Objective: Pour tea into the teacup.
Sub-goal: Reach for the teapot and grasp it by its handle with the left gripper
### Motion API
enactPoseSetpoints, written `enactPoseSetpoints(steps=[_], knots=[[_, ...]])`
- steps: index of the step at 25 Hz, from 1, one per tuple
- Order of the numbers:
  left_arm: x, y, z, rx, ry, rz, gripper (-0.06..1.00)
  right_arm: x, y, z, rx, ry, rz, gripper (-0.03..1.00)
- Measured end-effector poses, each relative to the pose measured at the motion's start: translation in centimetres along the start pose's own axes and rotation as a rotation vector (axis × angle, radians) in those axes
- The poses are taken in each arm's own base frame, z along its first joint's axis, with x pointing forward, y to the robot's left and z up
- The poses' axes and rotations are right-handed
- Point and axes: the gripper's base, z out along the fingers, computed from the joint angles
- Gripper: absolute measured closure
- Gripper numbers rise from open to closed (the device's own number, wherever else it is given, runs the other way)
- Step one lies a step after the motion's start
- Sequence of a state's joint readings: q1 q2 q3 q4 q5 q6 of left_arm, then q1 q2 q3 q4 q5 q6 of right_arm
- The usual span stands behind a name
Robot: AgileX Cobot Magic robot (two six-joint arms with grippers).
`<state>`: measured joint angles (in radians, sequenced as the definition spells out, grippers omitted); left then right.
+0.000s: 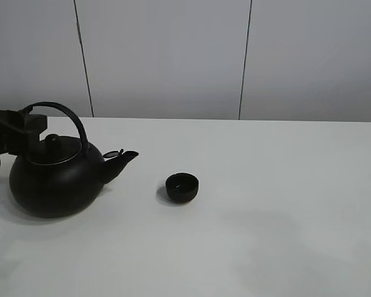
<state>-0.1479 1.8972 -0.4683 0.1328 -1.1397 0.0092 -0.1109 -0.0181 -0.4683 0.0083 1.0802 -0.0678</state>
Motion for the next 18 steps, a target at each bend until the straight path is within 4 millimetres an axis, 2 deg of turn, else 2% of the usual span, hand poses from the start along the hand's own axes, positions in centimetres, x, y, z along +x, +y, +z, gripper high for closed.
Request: enactPoseSetpoints(steps=[11, 14, 18], knots=[[0.44, -0.22, -0.01, 0.025, 0.048, 0.011, 0.47, 0.00, 0.00, 0.00, 0.000, 0.000, 0.000, 0.39], [0.50, -0.23, -0.02, 0.025, 0.055, 0.011, 0.56, 0.00, 0.00, 0.00, 0.000, 0.000, 0.000, 0.39], [0.56, -0.25, -0.02, 0.028, 0.062, 0.014, 0.78, 0.00, 0.00, 0.00, 0.000, 0.000, 0.000, 0.39]])
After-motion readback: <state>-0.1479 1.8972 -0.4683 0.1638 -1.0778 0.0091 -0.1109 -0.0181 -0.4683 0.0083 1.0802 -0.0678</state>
